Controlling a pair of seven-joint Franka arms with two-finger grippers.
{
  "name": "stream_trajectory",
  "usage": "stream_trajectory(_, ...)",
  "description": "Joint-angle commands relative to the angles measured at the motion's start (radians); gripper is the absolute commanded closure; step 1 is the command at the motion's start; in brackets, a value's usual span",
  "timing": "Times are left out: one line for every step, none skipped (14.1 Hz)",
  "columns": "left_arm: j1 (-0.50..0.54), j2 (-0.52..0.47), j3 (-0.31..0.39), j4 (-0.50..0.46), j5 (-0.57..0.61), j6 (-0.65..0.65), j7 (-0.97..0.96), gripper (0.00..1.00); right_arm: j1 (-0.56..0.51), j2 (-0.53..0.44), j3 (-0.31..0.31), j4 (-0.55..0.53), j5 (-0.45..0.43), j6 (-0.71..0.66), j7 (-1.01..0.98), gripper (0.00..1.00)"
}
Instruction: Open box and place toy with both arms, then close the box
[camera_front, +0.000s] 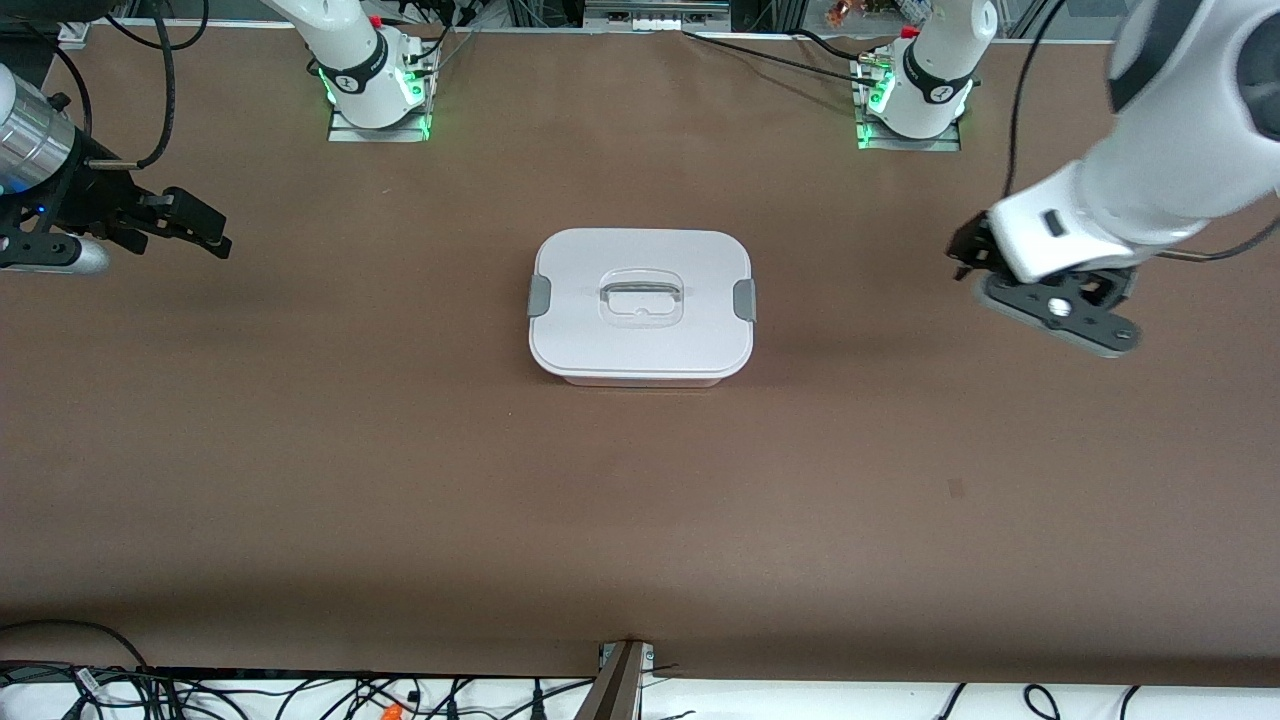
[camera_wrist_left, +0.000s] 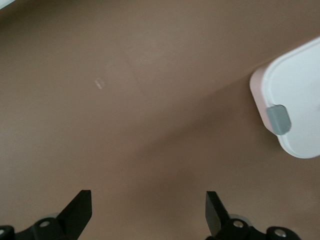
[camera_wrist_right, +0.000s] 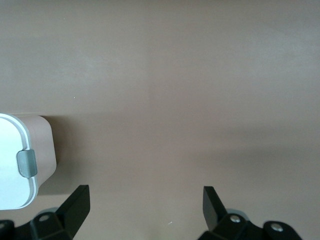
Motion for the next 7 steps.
stream_trajectory(-0.112,-0.064,0.199,-0.017,-0.060,0.036,-0.068,0.00,-0.008,0.010,0.009,0.024,-0.011,-0.009,0.003,0.00)
stream_trajectory(-0.172,-0.124,0.328,-0.078,-0.148,0.049,-0.081,0.00,-0.008,0.010,0.009,0.024,-0.011,-0.009,0.003,0.00)
stream_trajectory(-0.226,-0.165,0.424,-0.138,-0.179,0.093,-0.078,0.00,-0.008,0.010,0.009,0.024,-0.011,-0.007,0.003,0.00)
stream_trajectory(-0.296,-0.223,0.529,-0.208,-0.183,0.132,-0.078,0.00,-0.008,0.010,0.009,0.024,-0.011,-0.007,0.003,0.00)
stream_trajectory(-0.338,-0.276,0.602,-0.272,-0.186,0.155,-0.076,0.00,-0.008,0.010,0.011,0.024,-0.011,-0.007,0.003,0.00)
stream_trajectory(-0.345,-0.309,0.621,-0.313,-0.187,0.160,-0.078,0.00,-0.008,0.010,0.009,0.024,-0.011,-0.007,0.003,0.00)
stream_trajectory(-0.345,-0.336,0.624,-0.354,-0.187,0.163,-0.073,0.00,-0.008,0.010,0.011,0.024,-0.011,-0.007,0.003,0.00)
